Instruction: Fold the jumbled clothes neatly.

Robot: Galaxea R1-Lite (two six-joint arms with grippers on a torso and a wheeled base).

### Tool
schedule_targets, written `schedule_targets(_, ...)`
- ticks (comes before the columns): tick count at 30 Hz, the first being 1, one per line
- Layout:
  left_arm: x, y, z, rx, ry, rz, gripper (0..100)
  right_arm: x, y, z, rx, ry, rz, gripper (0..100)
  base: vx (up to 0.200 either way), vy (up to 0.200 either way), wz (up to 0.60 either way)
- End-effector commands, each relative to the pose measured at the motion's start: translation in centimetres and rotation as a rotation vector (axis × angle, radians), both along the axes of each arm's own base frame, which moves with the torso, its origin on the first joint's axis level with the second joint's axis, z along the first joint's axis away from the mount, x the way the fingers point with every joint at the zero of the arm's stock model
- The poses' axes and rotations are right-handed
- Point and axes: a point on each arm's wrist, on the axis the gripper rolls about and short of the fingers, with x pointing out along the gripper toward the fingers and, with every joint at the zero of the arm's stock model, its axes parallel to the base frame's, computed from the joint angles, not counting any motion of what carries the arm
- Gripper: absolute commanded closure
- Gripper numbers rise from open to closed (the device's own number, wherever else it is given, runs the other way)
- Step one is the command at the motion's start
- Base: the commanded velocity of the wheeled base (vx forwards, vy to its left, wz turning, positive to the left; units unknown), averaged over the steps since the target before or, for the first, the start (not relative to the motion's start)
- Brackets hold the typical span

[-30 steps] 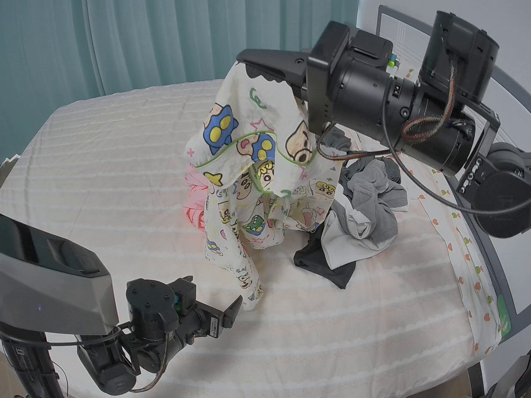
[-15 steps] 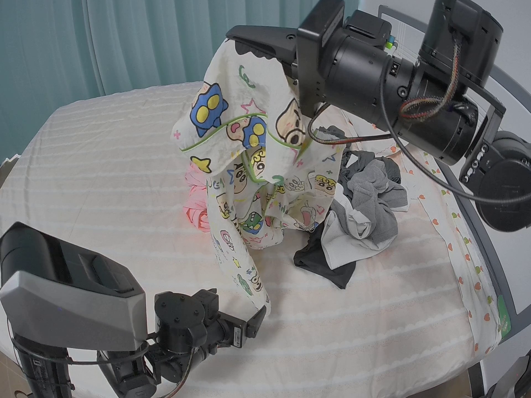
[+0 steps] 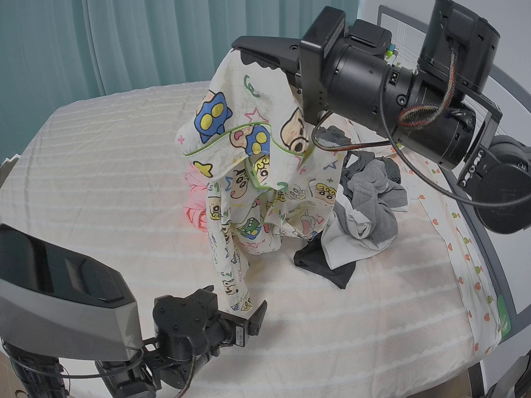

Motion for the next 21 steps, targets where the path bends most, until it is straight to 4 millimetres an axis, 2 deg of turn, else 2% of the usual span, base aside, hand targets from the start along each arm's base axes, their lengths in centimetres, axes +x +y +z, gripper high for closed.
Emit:
schedule_targets(1,2.0,-1.7,-2.5,0.031,-0.009,0.074,0,-0.3,-0.1,0.0,-0.001,0.002,0.004,100,0.000,0.000,0.00)
schedule_targets(7,3.4,-2.6,-3.8,0.040,-0.020,0.107,0,-0.7,-0.2,0.2,0.004,-0.003,0.011,100,0.000,0.000,0.00)
schedule_targets(10,5.1,-2.7,-4.3,0.031,-0.047,0.166,0,-1.0,-0.3,0.4,0.009,-0.008,0.016,100,0.000,0.000,0.00)
schedule_targets(13,6.5,-2.7,-3.9,-0.003,-0.078,0.219,0,-1.2,-0.5,0.4,0.009,-0.008,0.016,100,0.000,0.000,0.00)
schedule_targets(14,6.7,-2.6,-3.7,-0.012,-0.083,0.225,100,-1.2,-0.5,0.4,0.009,-0.008,0.016,100,0.000,0.000,0.00)
schedule_targets(19,7.5,-2.2,-3.2,-0.039,-0.100,0.255,100,-1.3,-0.7,0.3,0.005,-0.004,0.014,100,0.000,0.000,0.00)
schedule_targets(21,8.2,-1.8,-2.3,-0.056,-0.128,0.294,100,-1.4,-0.8,0.2,0.000,-0.001,0.013,100,0.000,0.000,0.00)
